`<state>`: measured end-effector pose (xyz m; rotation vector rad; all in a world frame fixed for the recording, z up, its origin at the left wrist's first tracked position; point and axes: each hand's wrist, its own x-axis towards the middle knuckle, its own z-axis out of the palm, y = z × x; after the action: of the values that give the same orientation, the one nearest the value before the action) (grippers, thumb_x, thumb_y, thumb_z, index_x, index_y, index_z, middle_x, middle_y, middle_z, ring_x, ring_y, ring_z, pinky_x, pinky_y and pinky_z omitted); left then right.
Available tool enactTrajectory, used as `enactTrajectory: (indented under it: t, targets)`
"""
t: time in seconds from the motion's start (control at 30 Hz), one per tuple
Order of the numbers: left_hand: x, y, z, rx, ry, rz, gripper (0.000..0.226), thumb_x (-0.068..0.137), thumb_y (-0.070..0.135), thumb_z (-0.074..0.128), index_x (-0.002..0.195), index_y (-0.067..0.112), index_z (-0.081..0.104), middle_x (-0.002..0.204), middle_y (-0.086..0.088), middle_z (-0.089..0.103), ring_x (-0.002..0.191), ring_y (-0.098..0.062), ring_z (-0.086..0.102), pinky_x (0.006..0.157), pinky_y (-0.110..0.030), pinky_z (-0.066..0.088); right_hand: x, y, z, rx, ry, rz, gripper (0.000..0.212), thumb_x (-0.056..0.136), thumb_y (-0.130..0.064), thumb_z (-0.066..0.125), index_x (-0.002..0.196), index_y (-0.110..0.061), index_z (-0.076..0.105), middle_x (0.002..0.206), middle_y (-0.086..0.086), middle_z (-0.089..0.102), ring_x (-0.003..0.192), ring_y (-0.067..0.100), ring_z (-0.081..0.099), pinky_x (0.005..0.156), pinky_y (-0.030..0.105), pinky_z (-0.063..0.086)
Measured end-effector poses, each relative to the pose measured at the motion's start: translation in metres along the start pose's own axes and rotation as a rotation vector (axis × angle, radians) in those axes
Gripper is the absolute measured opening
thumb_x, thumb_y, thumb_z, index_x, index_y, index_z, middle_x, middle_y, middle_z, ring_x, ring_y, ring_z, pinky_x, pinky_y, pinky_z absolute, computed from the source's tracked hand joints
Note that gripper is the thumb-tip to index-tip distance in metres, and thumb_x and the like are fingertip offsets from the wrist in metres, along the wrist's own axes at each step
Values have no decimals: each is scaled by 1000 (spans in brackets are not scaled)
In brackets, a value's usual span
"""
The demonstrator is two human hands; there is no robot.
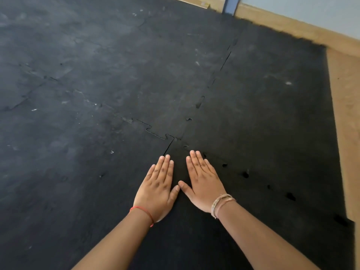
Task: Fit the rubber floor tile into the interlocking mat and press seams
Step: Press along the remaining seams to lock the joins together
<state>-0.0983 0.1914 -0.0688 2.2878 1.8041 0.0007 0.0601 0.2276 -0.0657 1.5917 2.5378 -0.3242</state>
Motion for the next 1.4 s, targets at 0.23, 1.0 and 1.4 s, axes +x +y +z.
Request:
enactTrajectory:
  t: [0.23, 1.0, 1.4]
  targets:
    - [2, -7, -4, 4, -12, 53, 62, 95, 46, 12, 135, 13, -23, 148, -3, -26, 131, -14, -31, 108, -27, -18, -3, -2, 1, 9, 76, 136, 88, 84, -69, 12, 142, -9, -16, 154, 7, -20, 139, 19, -23, 112, 32, -11]
    - [69, -3, -30, 94, -220, 73, 64, 97, 41, 20, 142, 7, -11, 153, -10, -16, 139, -19, -16, 114, -33, -4, -12, 6, -6, 95, 23, 287, 90, 85, -68, 23, 145, -7, -6, 157, 11, -10, 143, 22, -13, 113, 33, -9]
    - [-63, -2, -3, 3, 60, -57, 65, 94, 43, 13, 131, -3, 40, 140, -18, 37, 128, -32, 36, 106, -31, 6, -12, -31, -8, 60, -158, -25, 82, 91, -58, 26, 144, -8, -11, 156, 10, -16, 142, 21, -18, 114, 34, -7]
